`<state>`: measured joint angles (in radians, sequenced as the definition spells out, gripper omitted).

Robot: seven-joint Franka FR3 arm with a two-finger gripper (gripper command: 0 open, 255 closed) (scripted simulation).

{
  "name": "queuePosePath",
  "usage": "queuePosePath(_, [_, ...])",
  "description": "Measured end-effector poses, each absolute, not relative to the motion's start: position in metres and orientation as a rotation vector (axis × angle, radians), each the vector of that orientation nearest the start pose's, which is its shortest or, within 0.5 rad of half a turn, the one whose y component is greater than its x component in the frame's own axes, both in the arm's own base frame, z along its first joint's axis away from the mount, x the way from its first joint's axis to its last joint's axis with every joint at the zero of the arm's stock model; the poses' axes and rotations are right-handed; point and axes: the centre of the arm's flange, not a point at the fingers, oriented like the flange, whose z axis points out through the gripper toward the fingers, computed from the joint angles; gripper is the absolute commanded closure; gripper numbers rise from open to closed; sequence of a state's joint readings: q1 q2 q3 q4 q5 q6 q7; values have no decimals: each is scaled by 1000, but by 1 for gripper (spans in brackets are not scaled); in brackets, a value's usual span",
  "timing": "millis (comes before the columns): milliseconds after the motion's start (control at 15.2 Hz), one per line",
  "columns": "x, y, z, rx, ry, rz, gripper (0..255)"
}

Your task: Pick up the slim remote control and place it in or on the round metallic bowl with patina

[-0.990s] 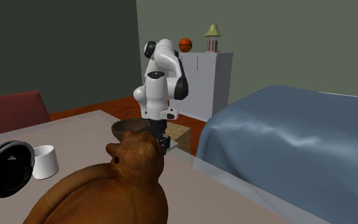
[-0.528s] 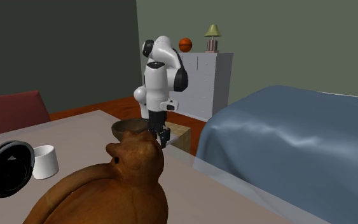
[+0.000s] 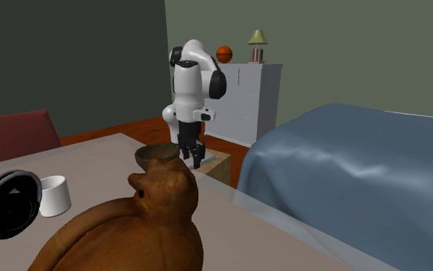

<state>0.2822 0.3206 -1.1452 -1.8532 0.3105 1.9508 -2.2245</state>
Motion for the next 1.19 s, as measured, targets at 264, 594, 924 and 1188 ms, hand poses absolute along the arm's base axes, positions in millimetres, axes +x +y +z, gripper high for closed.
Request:
queuePosePath(264, [435,-408,457,-2525,-1835,9,255])
queuePosePath(594, [434,-410,483,-2525,-1835,9,255])
queuePosePath(924, [419,-405,503,-2526,-1834,4,255])
queuePosePath(1188, [374,-396,504,-2519,-1827,-3,255])
